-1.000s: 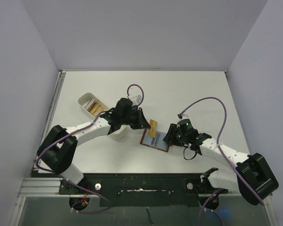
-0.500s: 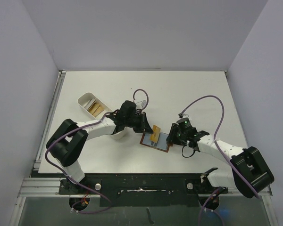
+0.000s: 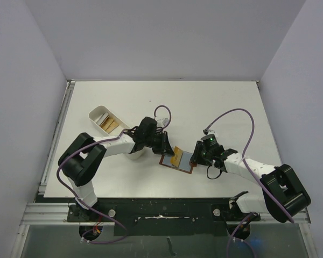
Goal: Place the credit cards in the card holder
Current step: Insert the credit card into the card holder.
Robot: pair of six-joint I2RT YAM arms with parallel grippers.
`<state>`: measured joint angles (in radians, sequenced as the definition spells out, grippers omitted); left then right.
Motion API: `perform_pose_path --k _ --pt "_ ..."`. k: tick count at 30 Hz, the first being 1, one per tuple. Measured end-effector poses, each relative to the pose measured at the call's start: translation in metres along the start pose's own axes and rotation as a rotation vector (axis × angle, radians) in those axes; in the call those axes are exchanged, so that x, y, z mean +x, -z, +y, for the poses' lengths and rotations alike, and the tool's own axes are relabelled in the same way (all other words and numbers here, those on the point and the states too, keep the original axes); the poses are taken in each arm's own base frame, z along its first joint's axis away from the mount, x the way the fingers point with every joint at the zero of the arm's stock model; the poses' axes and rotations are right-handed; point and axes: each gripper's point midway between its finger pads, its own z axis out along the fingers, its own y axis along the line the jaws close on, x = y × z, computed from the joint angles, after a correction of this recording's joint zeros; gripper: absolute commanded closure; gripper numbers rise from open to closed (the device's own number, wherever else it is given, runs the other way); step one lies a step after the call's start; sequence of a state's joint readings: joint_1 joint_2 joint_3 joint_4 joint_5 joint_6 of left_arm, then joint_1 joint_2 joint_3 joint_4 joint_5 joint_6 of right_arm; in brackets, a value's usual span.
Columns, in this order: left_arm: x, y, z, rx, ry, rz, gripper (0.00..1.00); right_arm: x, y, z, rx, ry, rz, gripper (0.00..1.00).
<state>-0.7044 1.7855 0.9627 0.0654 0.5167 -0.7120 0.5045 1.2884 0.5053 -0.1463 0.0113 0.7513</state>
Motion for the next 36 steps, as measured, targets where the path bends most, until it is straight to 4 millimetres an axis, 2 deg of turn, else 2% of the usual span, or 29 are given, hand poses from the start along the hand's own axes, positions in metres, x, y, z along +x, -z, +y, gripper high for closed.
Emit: perform_pose_path --k 12,36 --pt "0.005 -0.010 0.014 -0.033 0.015 0.026 1.00 0.000 0.000 0.000 0.000 0.006 0.000 0.72" --pt "0.005 -0.025 0.012 -0.059 0.021 0.028 1.00 -0.002 -0.001 0.002 -0.009 0.001 -0.007 0.72"
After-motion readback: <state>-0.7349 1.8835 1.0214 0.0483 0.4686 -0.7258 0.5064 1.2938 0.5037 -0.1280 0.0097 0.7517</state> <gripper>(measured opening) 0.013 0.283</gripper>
